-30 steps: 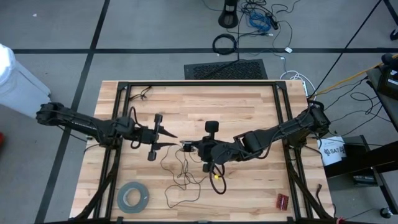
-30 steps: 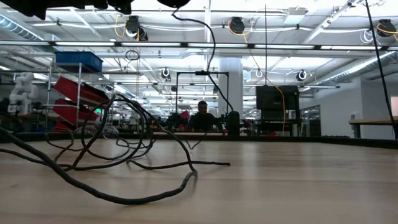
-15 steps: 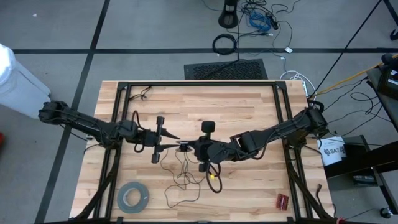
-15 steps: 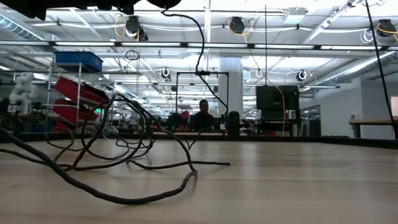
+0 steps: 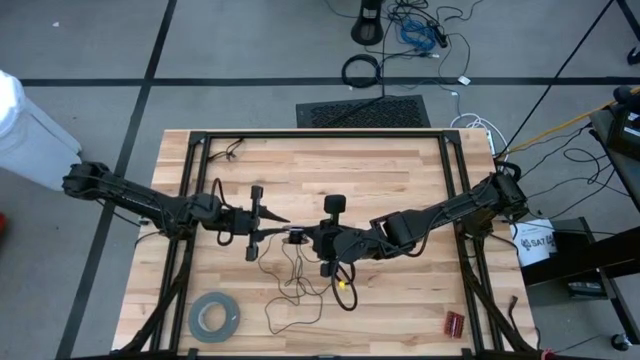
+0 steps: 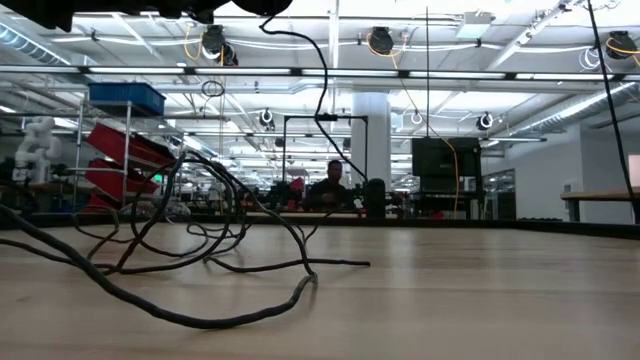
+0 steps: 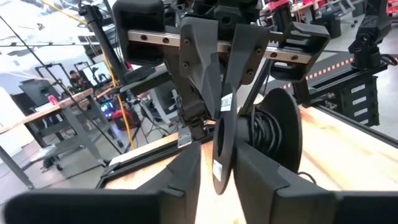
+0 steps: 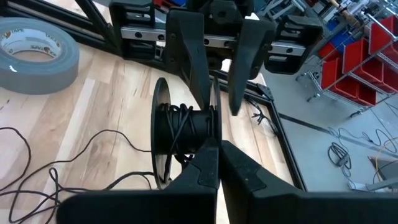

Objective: Coil cords
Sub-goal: Uncoil the black wire from the spool

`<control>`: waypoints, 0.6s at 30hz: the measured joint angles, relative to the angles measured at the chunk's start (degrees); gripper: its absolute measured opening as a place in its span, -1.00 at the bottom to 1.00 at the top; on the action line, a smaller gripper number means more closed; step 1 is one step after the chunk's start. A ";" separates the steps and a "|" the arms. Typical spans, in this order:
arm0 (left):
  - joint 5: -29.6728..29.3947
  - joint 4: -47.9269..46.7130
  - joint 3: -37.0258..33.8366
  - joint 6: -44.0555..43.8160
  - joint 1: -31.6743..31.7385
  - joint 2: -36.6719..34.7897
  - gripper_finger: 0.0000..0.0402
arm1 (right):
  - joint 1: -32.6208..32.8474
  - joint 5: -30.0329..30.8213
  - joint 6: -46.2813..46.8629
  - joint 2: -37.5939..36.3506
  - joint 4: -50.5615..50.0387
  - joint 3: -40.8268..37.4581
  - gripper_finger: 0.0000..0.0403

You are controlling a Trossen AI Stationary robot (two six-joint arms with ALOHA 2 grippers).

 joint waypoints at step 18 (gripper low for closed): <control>-2.49 -0.26 0.00 1.60 -1.10 -0.10 -0.98 | 0.50 1.28 0.06 -0.01 -0.05 0.00 -0.92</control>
